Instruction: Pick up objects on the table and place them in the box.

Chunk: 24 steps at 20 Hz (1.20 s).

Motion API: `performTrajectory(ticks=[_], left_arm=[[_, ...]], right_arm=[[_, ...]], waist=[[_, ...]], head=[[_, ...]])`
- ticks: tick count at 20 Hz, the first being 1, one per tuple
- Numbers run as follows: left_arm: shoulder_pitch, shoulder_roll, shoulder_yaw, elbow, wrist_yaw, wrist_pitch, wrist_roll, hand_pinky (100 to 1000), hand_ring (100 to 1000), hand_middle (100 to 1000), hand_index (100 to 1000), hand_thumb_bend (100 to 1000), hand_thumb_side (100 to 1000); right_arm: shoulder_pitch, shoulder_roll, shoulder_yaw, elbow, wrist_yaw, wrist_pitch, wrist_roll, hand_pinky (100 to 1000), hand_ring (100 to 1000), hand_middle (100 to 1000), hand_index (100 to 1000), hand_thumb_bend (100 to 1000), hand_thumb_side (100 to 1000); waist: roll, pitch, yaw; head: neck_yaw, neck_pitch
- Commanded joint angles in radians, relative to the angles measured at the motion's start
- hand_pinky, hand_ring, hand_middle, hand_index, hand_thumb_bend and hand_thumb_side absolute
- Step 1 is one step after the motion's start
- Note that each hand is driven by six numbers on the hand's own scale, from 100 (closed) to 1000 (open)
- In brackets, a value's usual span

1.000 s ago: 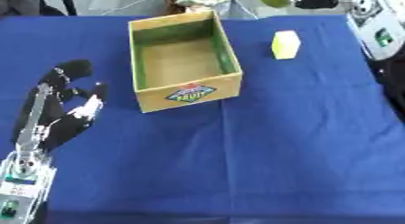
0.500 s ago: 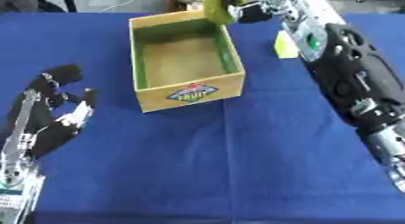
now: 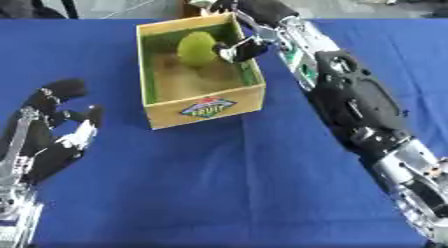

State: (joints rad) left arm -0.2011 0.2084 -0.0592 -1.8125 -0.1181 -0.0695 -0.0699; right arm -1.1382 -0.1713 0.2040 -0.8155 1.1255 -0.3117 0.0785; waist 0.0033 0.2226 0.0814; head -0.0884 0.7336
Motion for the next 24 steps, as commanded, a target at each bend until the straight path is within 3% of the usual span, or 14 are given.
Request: performTrajectory(ticks=[1,7,11,12,14,15,16,24], left_arm=[[-0.002,0.008,0.009,-0.014,-0.002,-0.001,0.004,528,809,753,808,345,322],[0.012,0.014,0.019,-0.011,-0.007,0.001,0.014,528,810,754,808,344,323],[0.013,0.014,0.020,-0.010,-0.008,0.000,0.014,528,810,754,808,344,323],[0.015,0.015,0.022,-0.010,-0.008,0.001,0.016,529,810,754,809,344,324],[0.017,0.014,0.024,-0.009,-0.009,0.001,0.017,529,810,754,809,344,324],[0.016,0.013,0.022,-0.009,-0.009,0.001,0.017,529,810,754,809,344,324],[0.015,0.012,0.021,-0.009,-0.008,0.001,0.016,529,810,754,809,343,324],[0.010,0.008,0.016,-0.008,-0.005,0.000,0.009,530,811,755,810,342,325]], right_arm=[[-0.023,-0.053,0.003,-0.046,-0.032,-0.010,0.032,766,773,738,883,395,380],[-0.008,-0.168,-0.012,-0.074,-0.169,0.007,0.142,781,804,783,926,396,397],[-0.006,-0.187,-0.015,-0.087,-0.208,0.022,0.178,783,806,787,927,396,397],[0.002,-0.195,-0.023,-0.081,-0.209,0.028,0.185,817,865,888,969,416,404],[0.020,-0.232,-0.060,-0.044,-0.224,0.052,0.210,818,873,897,970,420,397],[0.020,-0.244,-0.082,-0.022,-0.236,0.064,0.222,817,874,896,969,381,348],[0.019,-0.251,-0.098,-0.005,-0.247,0.071,0.232,817,874,896,969,419,392],[0.027,-0.261,-0.150,0.073,-0.267,0.100,0.230,809,869,879,965,418,388]], waist=[[0.005,-0.016,-0.011],[0.005,-0.019,-0.046],[0.005,-0.019,-0.050],[0.007,-0.018,-0.057],[0.011,-0.017,-0.062],[0.011,-0.016,-0.060],[0.012,-0.016,-0.059],[0.016,-0.011,-0.047]], head=[[0.007,-0.011],[0.023,-0.013],[0.023,-0.014],[0.030,-0.019],[0.033,-0.027],[0.031,-0.031],[0.030,-0.034],[0.032,-0.069]])
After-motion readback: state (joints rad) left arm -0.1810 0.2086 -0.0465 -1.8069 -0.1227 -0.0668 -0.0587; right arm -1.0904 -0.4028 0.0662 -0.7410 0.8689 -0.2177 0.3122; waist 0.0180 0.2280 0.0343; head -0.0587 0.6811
